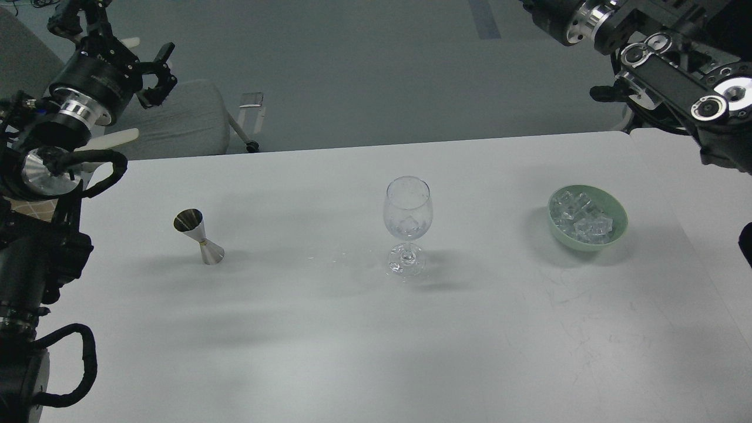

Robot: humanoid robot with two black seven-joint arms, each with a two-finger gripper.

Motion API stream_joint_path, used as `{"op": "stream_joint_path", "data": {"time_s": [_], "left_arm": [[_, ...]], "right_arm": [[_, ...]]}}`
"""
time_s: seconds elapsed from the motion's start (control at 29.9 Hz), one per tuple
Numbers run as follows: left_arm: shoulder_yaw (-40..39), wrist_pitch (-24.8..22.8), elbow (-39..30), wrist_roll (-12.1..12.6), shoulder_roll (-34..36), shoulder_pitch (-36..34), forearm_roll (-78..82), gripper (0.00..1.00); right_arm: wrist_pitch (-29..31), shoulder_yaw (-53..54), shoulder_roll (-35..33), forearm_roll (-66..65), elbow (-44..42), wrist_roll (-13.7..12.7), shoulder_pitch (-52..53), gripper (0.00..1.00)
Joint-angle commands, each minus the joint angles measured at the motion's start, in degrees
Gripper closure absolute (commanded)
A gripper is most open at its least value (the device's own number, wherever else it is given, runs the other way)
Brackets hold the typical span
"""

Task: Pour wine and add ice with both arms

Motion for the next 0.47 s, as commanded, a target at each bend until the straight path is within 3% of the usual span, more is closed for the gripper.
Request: {"op": "stream_joint_path", "data": {"time_s": [0.0,0.07,0.2,0.3,0.43], "left_arm": [[0.2,-2.9,-0.2,-2.0,-0.7,1.0,-0.6,0.02],[0.2,-5.8,-0.1,-3.4,-0.8,1.6,-1.2,0.02],[0.8,-5.8,1.4,-3.3,-0.7,1.5,-1.3,0.02],[2.4,-5.8,6.5,-3.3,-1.4,0.6,-1.3,0.02],[2.2,-5.8,7.8,-3.5,-3.2,-0.1,-1.5,0.02]], "right_arm": [[0.3,5.4,2.4,4.1,-2.4,0.5,-3.7,0.03],[1.2,9.3,4.3,4.5,-2.4,0.5,-6.9,0.04],[3.6,16.6,6.0,5.9,-2.5,1.0,-10.5,0.01],[6.8,23.7,9.3,8.4,-4.2,3.0,-13.4,0.00],[8.9,25.6,10.5,8.7,-5.4,3.4,-13.7,0.00]]}}
